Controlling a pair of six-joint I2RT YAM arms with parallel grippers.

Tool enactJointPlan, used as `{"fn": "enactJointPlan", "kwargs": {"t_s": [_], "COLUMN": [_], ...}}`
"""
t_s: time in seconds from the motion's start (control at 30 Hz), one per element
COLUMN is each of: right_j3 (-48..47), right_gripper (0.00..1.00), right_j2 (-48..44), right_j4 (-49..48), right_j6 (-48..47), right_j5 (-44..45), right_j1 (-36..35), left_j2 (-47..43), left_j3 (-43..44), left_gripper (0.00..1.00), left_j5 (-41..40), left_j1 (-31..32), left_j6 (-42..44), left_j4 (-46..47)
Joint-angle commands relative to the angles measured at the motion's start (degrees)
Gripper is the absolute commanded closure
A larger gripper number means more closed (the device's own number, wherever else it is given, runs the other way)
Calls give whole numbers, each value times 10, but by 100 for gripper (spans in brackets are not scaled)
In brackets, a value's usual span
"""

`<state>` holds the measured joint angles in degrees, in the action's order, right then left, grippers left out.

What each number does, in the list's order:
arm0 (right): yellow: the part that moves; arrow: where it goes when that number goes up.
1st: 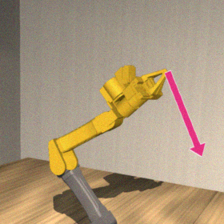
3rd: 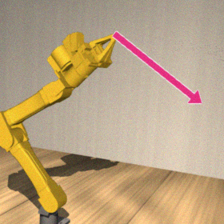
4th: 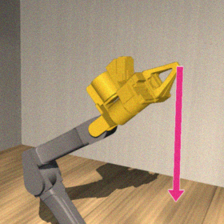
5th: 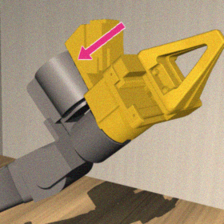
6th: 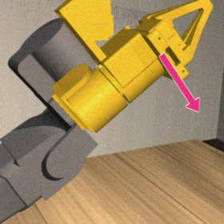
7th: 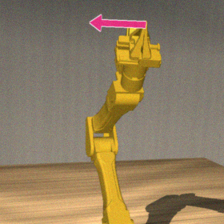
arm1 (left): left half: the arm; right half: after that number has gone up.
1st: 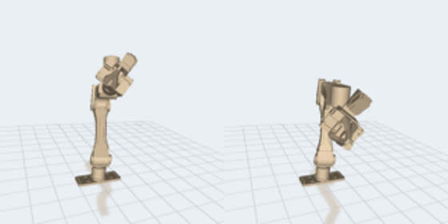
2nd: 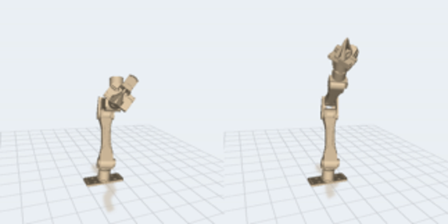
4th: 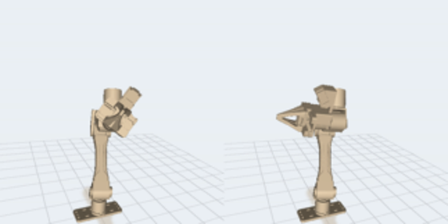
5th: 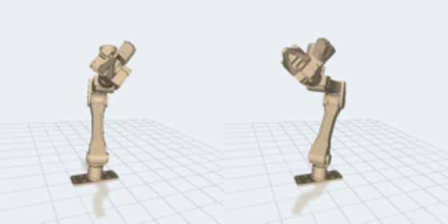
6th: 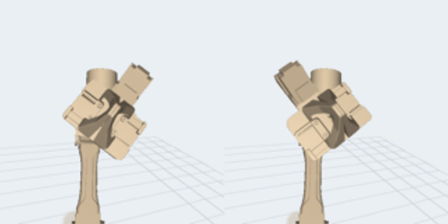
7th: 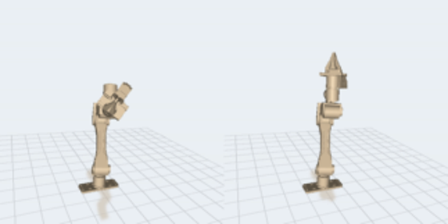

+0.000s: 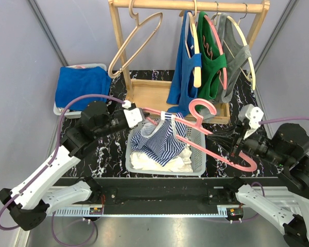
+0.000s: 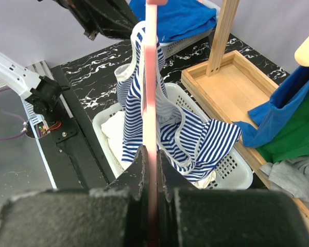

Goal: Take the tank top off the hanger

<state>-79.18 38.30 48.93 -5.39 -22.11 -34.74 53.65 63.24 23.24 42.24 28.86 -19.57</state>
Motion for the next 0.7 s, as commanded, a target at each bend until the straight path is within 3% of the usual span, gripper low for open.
{"fn": "enactJointPlan", "kwargs": {"t_s": [0.0, 0.07, 0.1, 0.23, 0.47, 0.67], "right_j3": [-24, -17, -13, 0, 9, 24], "right_gripper": [100, 100, 100, 100, 100, 100], "right_j2": [-17, -26, -27, -21, -1, 23], "right_j4": [15, 14, 11, 4, -24, -56], "right_j6": [0, 2, 2, 0, -9, -14], "right_j5": [19, 20, 18, 7, -4, -5], "right_j1": [2, 3, 2, 2, 2, 2], "left_j2": [-15, -14, -11, -12, 2, 16], "left_j3": [-7, -4, 1, 6, 5, 12], "left_gripper": [100, 96, 72, 58, 52, 52], "left_j5": [-38, -40, -30, 67, 155, 201], "left_j1": [-18, -21, -21, -21, -16, 11], "left_j6": [-29, -49, -66, -118, -192, -223], "left_j4": [56, 64, 62, 56, 74, 88]}}
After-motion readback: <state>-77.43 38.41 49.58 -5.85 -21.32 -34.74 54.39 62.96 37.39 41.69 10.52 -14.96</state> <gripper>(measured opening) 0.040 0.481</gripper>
